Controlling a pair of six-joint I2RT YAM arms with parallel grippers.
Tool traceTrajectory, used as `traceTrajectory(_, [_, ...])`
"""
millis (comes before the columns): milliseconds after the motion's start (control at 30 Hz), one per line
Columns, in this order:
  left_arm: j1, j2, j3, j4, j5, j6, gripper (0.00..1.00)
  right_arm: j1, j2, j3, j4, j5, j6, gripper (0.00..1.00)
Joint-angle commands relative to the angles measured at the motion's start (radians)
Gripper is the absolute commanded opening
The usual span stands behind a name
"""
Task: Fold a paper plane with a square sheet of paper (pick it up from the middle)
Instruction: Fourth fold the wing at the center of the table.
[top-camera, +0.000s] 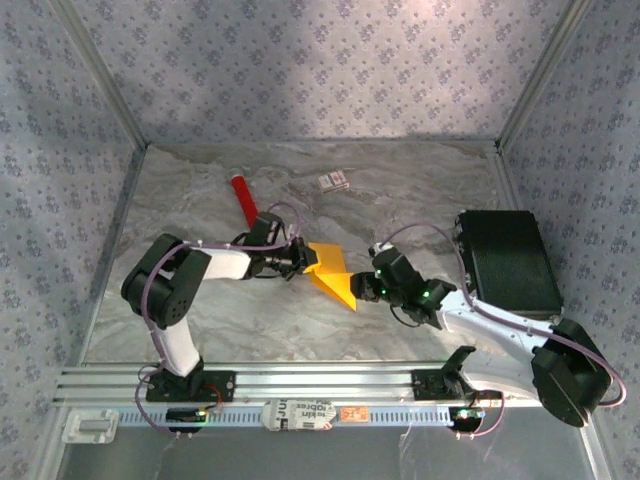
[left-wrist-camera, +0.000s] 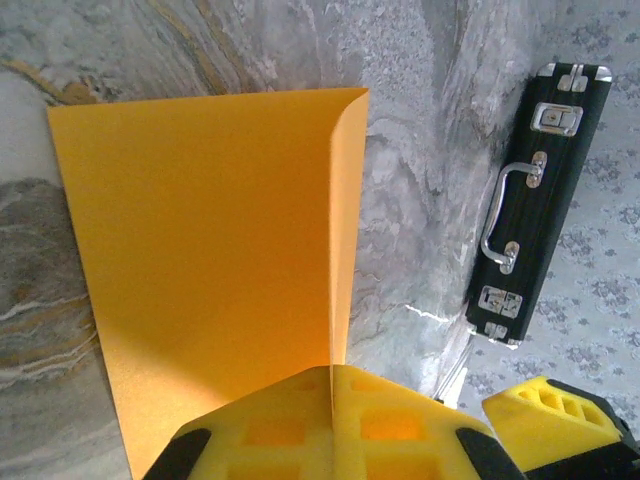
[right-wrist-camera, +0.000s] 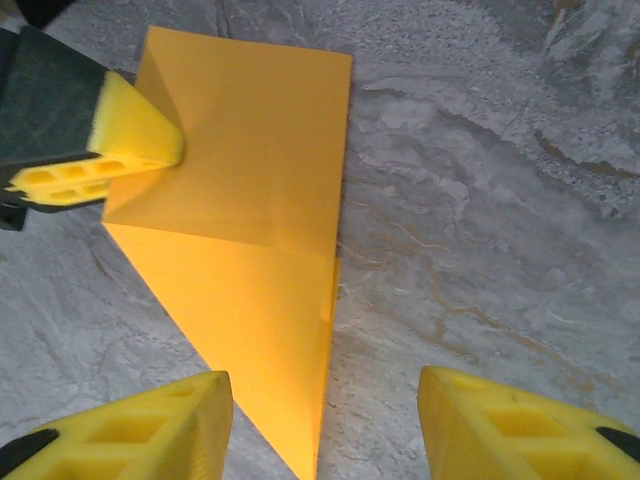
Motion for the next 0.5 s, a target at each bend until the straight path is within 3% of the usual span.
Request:
traceTrajectory(0, [-0.015,-0.054,-0.015,-0.023,-0.058,0.006,0.0,0.034,-0.022,-0.027,0.045,0.087,-0.063,0.54])
traceTrajectory(167, [-0.032,-0.073,-0.019,-0.034,-0.084,0.003,0.01,0.103,-0.007,-0.046,0.129,0.131,-0.192,0.54])
traceTrajectory(367, [-0.041,-0.052,0.003,-0.024,-0.049,0.002,0.19,0.178,0.036,-0.057,0.189,0.182,-0.341,0.52])
traceTrajectory(467, [-0.043,-0.044,0.013,-0.016,-0.032,0.0,0.22,0.218,0.072,-0.052,0.187,0.225,-0.39,0.5])
